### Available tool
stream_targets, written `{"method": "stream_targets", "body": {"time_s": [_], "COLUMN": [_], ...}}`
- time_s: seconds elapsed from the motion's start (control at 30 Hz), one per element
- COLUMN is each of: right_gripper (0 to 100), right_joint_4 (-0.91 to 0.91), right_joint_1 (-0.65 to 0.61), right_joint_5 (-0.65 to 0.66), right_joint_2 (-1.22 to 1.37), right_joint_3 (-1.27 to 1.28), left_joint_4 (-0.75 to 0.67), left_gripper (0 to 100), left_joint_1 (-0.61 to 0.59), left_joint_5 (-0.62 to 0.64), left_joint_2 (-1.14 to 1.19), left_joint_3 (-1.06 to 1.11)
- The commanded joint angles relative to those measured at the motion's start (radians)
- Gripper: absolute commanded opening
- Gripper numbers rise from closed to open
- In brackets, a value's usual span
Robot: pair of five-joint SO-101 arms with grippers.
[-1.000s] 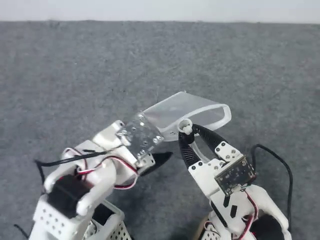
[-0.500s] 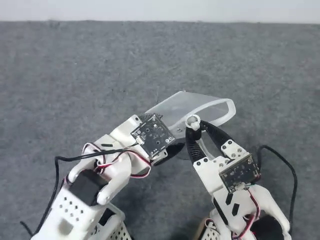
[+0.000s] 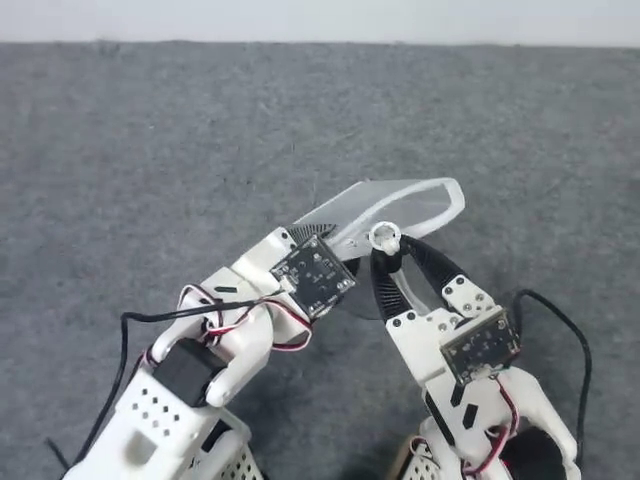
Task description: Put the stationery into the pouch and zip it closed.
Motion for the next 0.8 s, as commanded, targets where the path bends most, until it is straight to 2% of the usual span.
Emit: {"method": "stream_targets", "body": {"time_s": [0.0, 0.07, 0.5, 0.77], "right_gripper": [0.6, 0.6, 0.6, 0.6], "right_joint_4": [-0.044, -0.048, -0.162, -0.309], "right_joint_1": [0.019, 0.022, 0.027, 0.189], "right_joint_5": [-0.009, -0.009, -0.005, -0.009], "right_joint_2": [-0.01, -0.008, -0.008, -0.007], "right_joint_3": [-0.005, -0.005, 0.081, 0.14], "left_joint_4": [-0.025, -0.023, -0.021, -0.026], "left_gripper": [6, 1, 1, 1], "left_joint_1": [0.034, 0.044, 0.04, 0.04], "left_joint_5": [-0.002, -0.002, 0.002, -0.003], "left_joint_2": [-0.02, -0.02, -0.021, -0.035], "left_joint_3": [-0.015, -0.015, 0.035, 0.067]}}
